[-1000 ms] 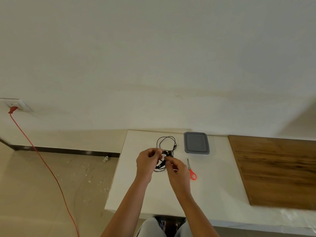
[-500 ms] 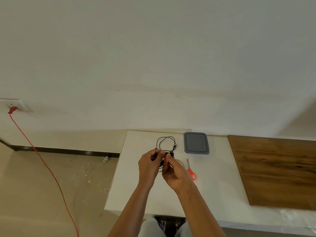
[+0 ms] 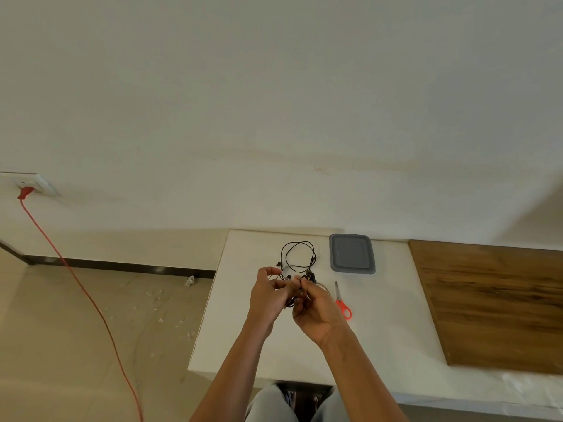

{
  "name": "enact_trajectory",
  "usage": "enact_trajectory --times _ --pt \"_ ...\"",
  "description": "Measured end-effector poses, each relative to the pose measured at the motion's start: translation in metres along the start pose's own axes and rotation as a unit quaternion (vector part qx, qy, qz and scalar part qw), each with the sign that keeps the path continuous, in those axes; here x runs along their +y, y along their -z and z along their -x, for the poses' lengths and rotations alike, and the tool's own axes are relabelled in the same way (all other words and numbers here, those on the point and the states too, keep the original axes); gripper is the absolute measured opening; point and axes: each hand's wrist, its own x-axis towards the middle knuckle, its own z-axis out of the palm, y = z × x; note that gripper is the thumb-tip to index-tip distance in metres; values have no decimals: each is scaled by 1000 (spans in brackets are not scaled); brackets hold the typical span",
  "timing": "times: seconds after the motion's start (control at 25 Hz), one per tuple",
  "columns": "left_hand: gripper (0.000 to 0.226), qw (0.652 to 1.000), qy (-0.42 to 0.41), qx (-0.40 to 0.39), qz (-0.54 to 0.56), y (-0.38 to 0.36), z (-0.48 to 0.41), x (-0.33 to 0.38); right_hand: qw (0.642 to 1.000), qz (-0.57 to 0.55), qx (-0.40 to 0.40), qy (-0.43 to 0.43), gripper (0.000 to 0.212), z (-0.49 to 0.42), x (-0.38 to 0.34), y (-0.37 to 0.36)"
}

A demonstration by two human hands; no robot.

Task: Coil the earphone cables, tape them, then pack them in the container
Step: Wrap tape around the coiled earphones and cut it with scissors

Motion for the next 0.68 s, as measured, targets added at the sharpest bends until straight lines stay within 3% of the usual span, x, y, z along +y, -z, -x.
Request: enact_trajectory --times 0.24,0.4,0.52,0.68 --pt "23 999 20 17 30 -4 0 -4 998 13 -59 -29 11 -1 -5 -2" --pt "23 999 -20 26 1 -6 4 -8 999 28 -9 -40 37 -1 -8 -7" --pt "22 994 -56 50 -77 -10 6 -11 997 51 47 -31 30 -4 -8 -11" --pt "18 989 -94 69 -96 -9 4 -11 992 96 81 -22 14 -8 -7 -10"
